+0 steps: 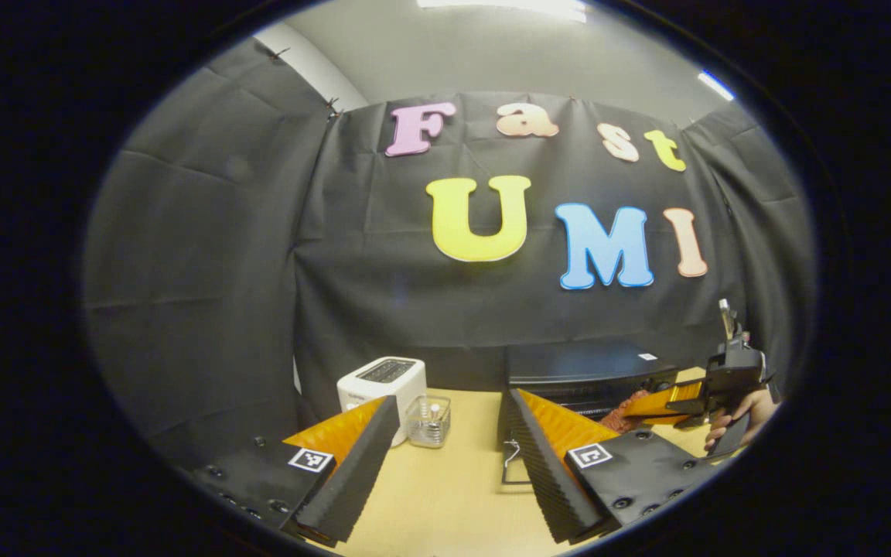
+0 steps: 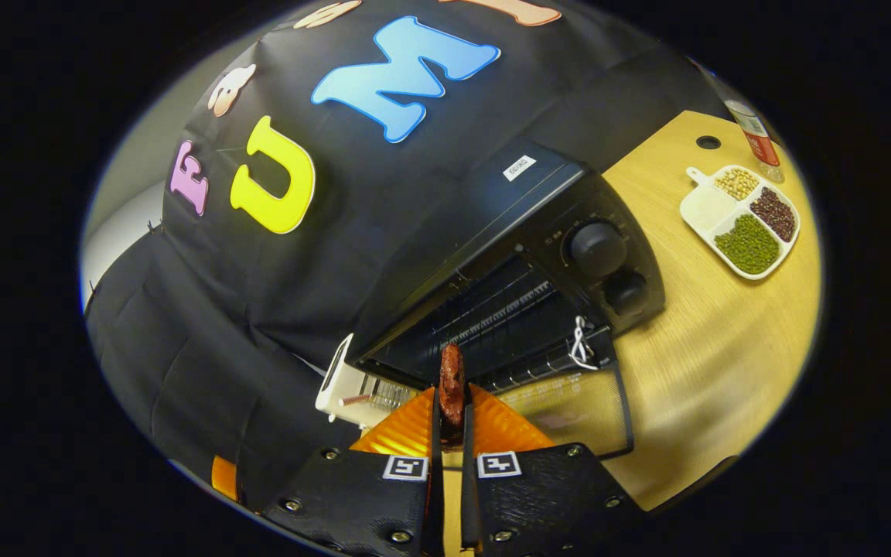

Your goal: Open the electric oven with the left hand, put the food in, and close the electric oven.

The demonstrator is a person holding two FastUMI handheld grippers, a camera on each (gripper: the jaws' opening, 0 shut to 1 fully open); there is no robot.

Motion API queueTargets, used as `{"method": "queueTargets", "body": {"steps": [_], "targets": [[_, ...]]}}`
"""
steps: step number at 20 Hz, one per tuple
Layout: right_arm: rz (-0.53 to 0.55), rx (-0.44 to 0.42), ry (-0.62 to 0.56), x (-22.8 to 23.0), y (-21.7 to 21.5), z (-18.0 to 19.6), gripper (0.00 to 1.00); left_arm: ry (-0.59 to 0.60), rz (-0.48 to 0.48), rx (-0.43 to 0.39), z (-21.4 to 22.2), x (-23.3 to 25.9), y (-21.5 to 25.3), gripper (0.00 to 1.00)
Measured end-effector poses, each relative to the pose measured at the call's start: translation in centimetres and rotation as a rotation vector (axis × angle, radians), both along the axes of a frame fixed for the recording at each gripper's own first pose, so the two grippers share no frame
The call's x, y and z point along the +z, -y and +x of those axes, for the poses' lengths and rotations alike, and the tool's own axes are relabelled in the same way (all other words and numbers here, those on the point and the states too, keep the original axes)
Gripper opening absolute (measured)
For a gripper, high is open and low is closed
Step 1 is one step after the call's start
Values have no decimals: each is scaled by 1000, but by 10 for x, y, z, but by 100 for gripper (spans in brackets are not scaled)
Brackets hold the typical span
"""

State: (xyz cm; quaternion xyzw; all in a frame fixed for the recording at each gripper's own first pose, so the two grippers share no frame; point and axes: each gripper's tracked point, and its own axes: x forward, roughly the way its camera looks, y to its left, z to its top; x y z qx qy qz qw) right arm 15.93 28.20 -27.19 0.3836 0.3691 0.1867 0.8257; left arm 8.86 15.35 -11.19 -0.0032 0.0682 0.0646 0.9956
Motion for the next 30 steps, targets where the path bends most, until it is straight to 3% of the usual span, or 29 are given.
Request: {"method": "queueTargets", "body": {"steps": [2, 3, 4, 12, 15, 17, 18, 19, 20, 21, 22, 23, 24, 29, 30], "targets": [[26, -23, 19, -3, -12, 17, 9, -18, -2, -3, 9, -7, -4, 90], [22, -34, 28, -7, -16, 25, 9, -25, -2, -8, 13, -9, -6, 99], [15, -44, 33, -12, -20, 31, 9, -31, -1, -13, 19, -12, -6, 90], [16, -88, 37, -41, -38, 69, 9, -58, 26, -16, 44, -26, -20, 91], [-69, -112, 53, -52, -29, 77, 13, -68, 34, -9, 48, -32, -27, 90], [-182, -125, 58, -64, -15, 77, 23, -76, 34, -13, 52, -35, -25, 90], [-241, -126, 69, -70, -7, 76, 36, -75, 36, -16, 55, -35, -23, 99], [-280, -118, 86, -71, -1, 75, 47, -70, 36, -19, 57, -34, -20, 95], [-303, -112, 112, -66, 3, 76, 65, -63, 31, -21, 56, -31, -17, 99], [-324, -106, 141, -60, 6, 76, 69, -61, 22, -25, 56, -31, -14, 95], [-344, -97, 164, -55, 10, 74, 86, -63, 11, -28, 56, -32, -10, 90], [-362, -83, 186, -49, 12, 69, 92, -65, -1, -32, 56, -33, -6, 90], [-381, -63, 203, -44, 13, 62, 93, -65, -9, -35, 56, -33, -3, 99], [-529, 20, 349, -1, 37, 24, 98, -59, -11, -52, 52, -32, 18, 99], [-551, 25, 382, 12, 44, 18, 98, -64, -7, -62, 50, -35, 25, 95]]}}
